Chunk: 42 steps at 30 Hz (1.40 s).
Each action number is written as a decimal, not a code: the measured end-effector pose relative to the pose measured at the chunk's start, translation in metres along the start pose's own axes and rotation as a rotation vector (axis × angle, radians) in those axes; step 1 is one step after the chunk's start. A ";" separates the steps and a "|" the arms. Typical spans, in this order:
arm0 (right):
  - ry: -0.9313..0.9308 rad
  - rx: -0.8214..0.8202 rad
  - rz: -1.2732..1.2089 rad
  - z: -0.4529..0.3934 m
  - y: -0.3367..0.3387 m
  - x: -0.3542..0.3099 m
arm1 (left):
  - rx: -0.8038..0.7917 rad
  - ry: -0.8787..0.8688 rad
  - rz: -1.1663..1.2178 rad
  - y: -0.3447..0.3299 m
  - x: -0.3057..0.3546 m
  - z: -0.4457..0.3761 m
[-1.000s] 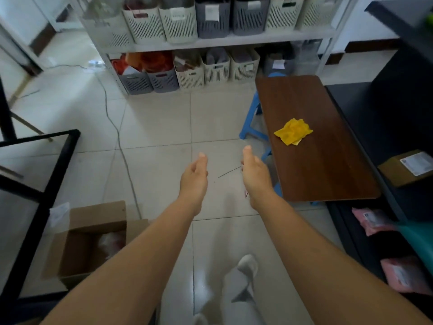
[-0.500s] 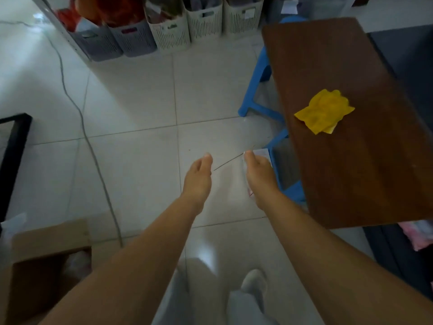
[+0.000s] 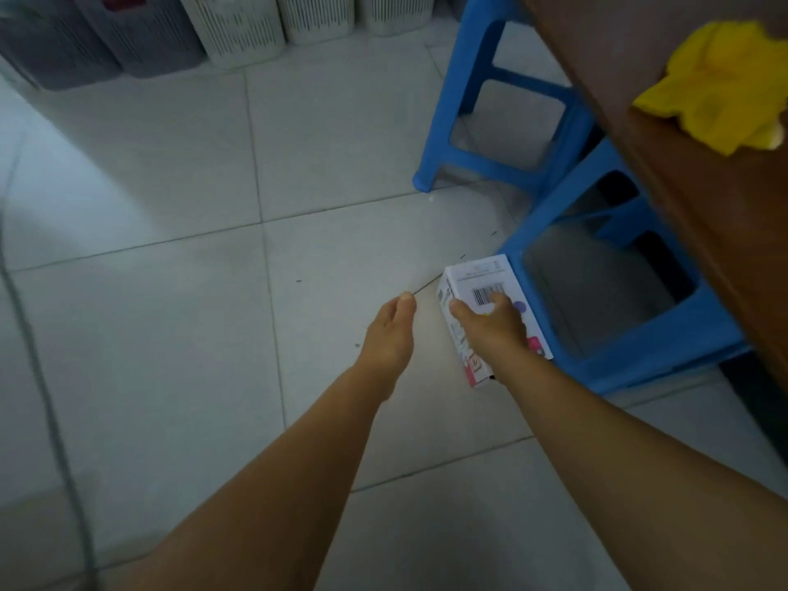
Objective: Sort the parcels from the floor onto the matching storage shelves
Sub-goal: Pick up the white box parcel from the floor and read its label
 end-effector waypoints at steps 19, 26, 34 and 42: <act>0.356 -0.006 0.732 -0.107 -0.042 0.102 | -0.137 -0.003 -0.070 -0.049 -0.070 -0.111; 0.220 0.029 0.500 -0.105 -0.032 0.075 | -0.010 0.048 0.008 -0.010 -0.077 -0.118; 0.152 -0.306 -0.337 -0.095 -0.041 0.049 | 0.007 0.045 0.120 0.010 -0.074 -0.113; 0.162 -0.534 -0.597 -0.077 -0.051 0.025 | -0.133 -0.084 0.324 0.024 -0.067 -0.100</act>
Point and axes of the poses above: each hand's wrist, its own z-axis away from the middle knuckle, its own y-axis out of the back of the hand, x = y × z, the point moved 2 cm from there along -z, towards the middle knuckle, and after that the axes turned 13 degrees about -z, right-handed, at the moved point
